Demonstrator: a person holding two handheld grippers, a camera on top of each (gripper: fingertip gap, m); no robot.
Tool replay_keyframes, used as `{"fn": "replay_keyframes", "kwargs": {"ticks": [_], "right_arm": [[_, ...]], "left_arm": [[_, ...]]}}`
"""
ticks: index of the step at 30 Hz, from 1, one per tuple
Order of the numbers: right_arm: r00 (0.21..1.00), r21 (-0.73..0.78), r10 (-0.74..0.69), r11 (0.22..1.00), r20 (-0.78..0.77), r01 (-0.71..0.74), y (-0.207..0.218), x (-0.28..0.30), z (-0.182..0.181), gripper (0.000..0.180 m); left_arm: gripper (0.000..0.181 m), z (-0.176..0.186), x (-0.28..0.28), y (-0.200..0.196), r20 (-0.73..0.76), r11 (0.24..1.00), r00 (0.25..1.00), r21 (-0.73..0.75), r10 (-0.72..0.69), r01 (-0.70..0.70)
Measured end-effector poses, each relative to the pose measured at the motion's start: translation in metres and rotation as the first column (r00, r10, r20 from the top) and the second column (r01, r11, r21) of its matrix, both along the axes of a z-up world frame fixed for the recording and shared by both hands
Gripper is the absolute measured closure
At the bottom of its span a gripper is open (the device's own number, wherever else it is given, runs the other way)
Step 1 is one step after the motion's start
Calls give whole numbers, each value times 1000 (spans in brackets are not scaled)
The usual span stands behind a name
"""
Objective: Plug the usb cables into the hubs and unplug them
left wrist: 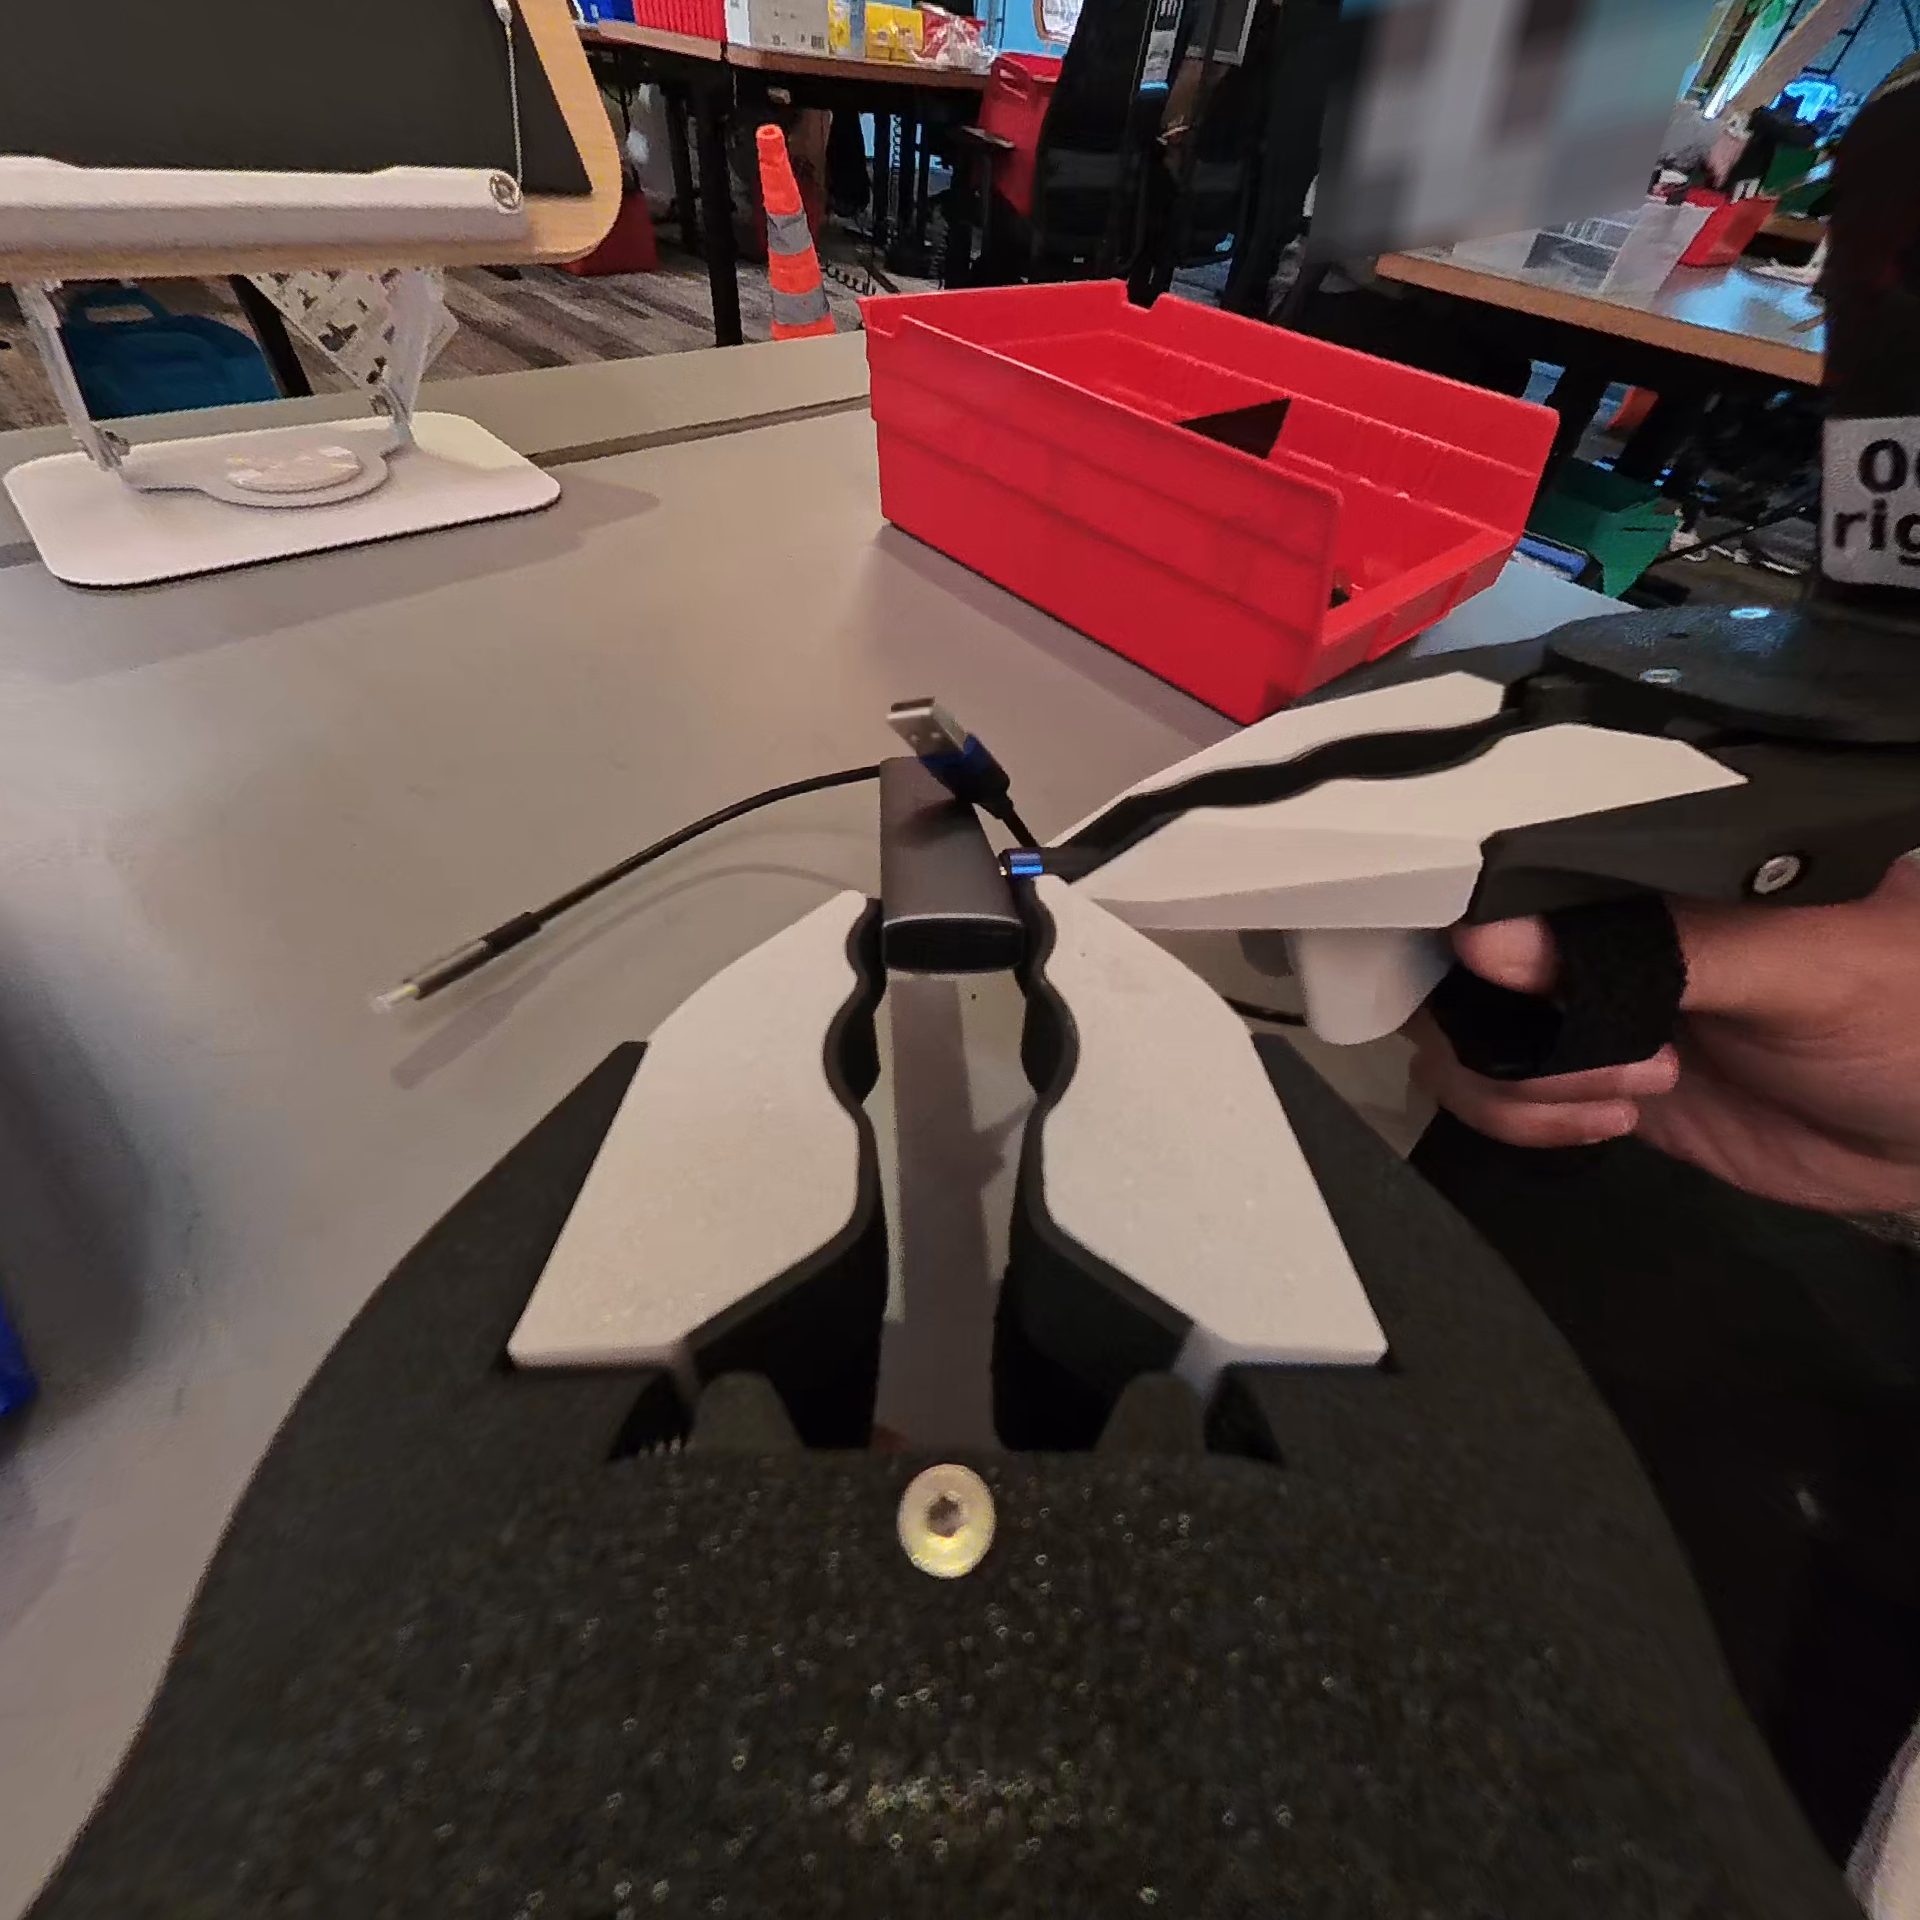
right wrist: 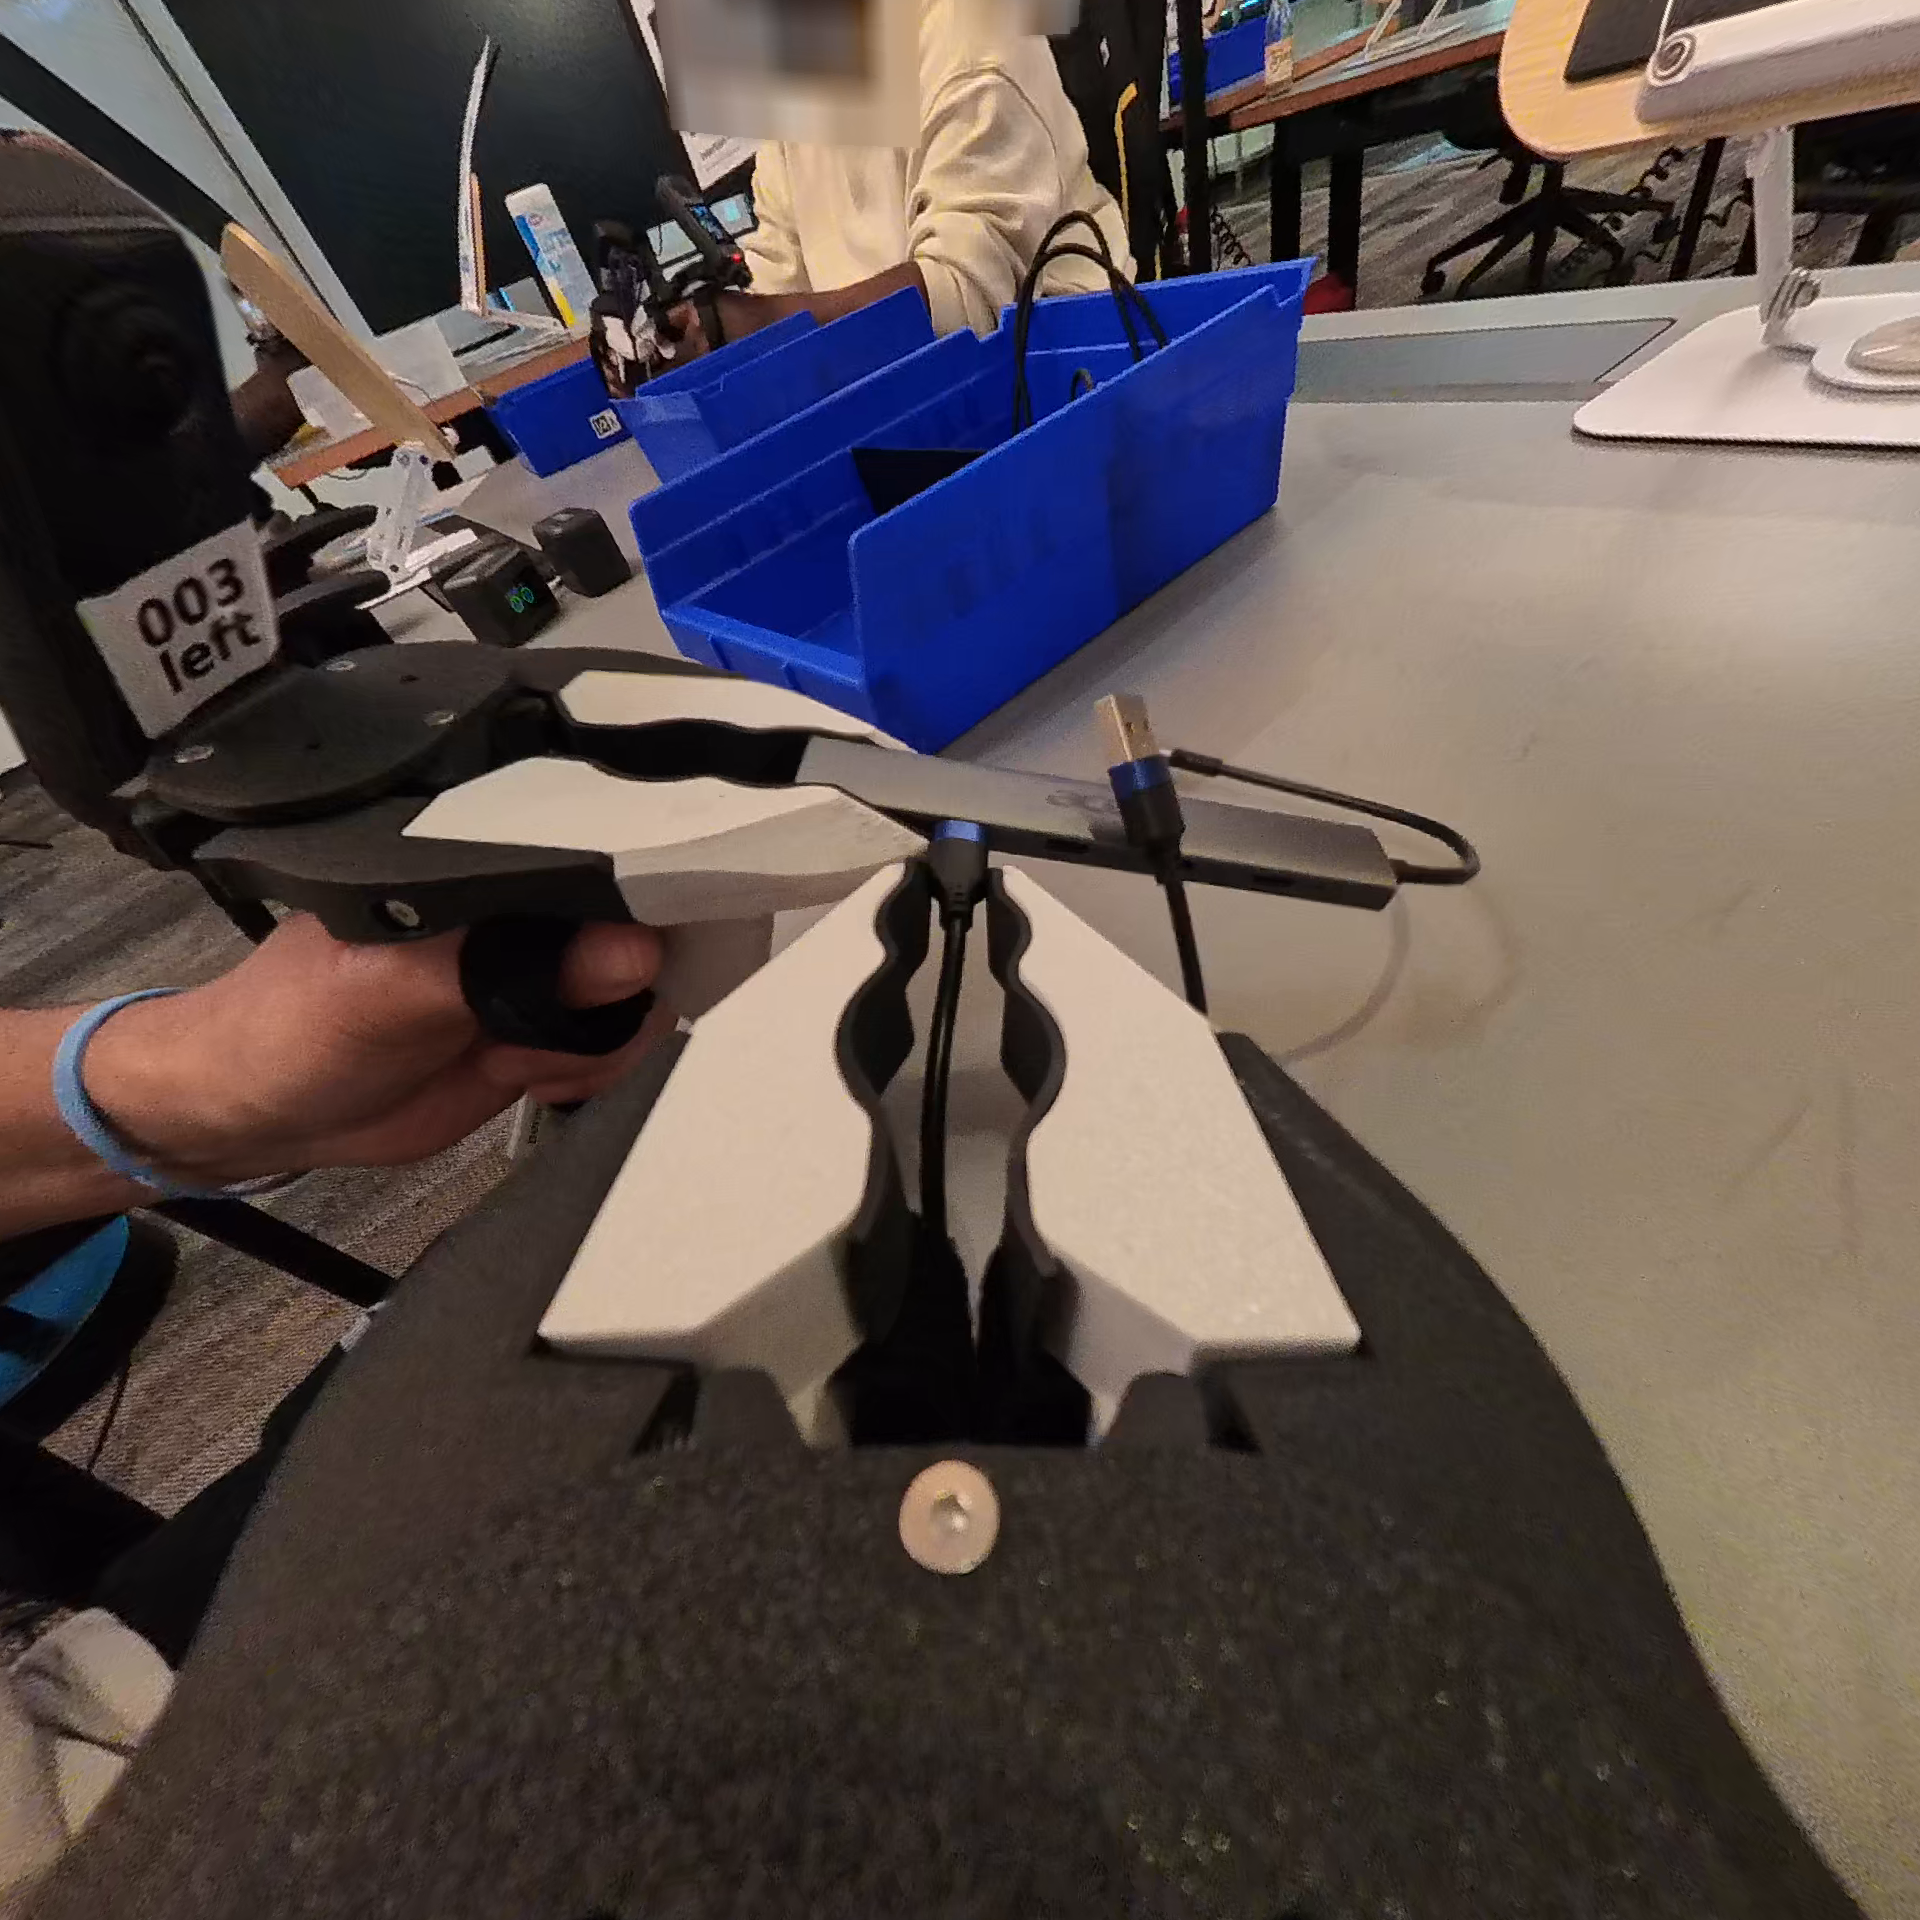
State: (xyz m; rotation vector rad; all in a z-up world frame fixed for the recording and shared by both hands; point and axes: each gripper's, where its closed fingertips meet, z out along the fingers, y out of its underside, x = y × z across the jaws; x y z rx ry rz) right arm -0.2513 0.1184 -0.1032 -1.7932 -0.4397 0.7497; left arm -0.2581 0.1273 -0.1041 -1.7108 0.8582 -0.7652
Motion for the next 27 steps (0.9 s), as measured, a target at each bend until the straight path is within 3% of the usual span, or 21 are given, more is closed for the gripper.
{"fn": "replay_keyframes", "kwargs": {"ticks": [6, 12, 16, 18, 20, 23, 27], "right_arm": [[999, 17, -44, 999, 22, 43, 1, 2, 7, 171], [999, -7, -48, 999, 1, 48, 0, 7, 3, 171], [991, -34, -137, 990, -5, 137, -1, 14, 0, 171], [979, -60, -200, 978, -26, 199, -9, 21, -7, 171], [976, -54, -216, 975, -18, 214, -22, 25, -11, 171], [980, 5, -196, 981, 29, 196, -23, 30, -5, 171], [992, 19, -129, 991, -10, 129, -16, 39, 12, 171]], "left_arm": [[157, 6, -1, 3, -38, 995, 998, 91, 45, -41], [157, 3, 2, 3, -54, 995, 996, 78, 64, -60], [157, 2, 9, 3, -54, 995, 996, 74, 77, -73], [157, -1, -7, 27, -57, 972, 972, 72, 229, -225], [157, 3, -38, 61, 17, 948, 948, -24, 318, -318], [157, 8, -24, 49, -14, 972, 976, 89, 218, -216], [157, 9, -2, 30, -45, 986, 990, 106, 137, -131]]}}
